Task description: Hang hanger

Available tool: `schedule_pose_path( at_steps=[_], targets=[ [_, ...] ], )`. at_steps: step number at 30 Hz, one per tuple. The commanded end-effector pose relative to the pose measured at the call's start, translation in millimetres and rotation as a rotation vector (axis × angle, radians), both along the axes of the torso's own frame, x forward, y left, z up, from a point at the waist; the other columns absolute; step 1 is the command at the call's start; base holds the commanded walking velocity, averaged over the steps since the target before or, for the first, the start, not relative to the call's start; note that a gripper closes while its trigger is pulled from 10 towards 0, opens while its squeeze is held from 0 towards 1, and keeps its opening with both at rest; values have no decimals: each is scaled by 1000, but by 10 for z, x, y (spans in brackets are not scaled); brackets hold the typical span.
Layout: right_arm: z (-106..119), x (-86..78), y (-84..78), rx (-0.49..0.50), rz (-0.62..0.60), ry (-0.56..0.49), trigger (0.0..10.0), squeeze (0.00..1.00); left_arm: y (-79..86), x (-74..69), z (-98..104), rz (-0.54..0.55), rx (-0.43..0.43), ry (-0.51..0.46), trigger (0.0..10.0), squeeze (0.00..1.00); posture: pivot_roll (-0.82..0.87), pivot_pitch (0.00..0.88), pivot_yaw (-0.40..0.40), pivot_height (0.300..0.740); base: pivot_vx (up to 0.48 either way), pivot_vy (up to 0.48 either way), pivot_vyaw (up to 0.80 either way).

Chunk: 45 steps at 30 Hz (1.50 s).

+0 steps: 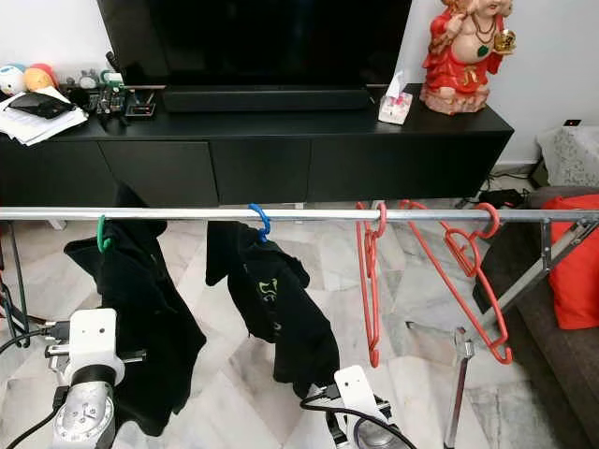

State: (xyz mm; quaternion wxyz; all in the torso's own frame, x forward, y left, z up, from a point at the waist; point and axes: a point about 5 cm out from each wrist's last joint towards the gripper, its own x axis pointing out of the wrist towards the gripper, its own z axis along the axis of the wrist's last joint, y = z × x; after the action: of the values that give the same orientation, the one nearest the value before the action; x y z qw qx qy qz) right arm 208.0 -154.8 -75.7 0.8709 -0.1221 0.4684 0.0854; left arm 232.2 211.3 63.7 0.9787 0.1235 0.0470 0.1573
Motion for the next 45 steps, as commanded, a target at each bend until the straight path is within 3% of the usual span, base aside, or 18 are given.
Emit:
schedule_pose_path(
  at_steps=[1, 11, 28, 36, 45],
  targets=[
    [26, 49, 5, 1, -7, -10, 10000, 0, 20, 51, 146, 6, 2, -85, 10000, 0, -25, 0, -23, 740, 0, 0, 0],
    [43, 80, -18, -23, -15, -11, 10000, 0, 73, -9, 306, 41, -7, -139, 10000, 0, -32, 0, -32, 740, 0, 0, 0],
    [47, 84, -30, -29, -47, -22, 10000, 0, 102, -201, 456, 61, -50, -152, 10000, 0, -45, 0, -4, 740, -283, 0, 0],
    [43, 78, -21, -27, -61, -23, 10000, 0, 126, -144, 490, 61, -56, -148, 10000, 0, -67, 0, 7, 740, -322, 0, 0],
    [33, 61, -19, -24, -67, -18, 10000, 0, 135, -171, 499, 70, -63, -145, 10000, 0, -54, 0, 5, 740, -322, 0, 0]
  ],
)
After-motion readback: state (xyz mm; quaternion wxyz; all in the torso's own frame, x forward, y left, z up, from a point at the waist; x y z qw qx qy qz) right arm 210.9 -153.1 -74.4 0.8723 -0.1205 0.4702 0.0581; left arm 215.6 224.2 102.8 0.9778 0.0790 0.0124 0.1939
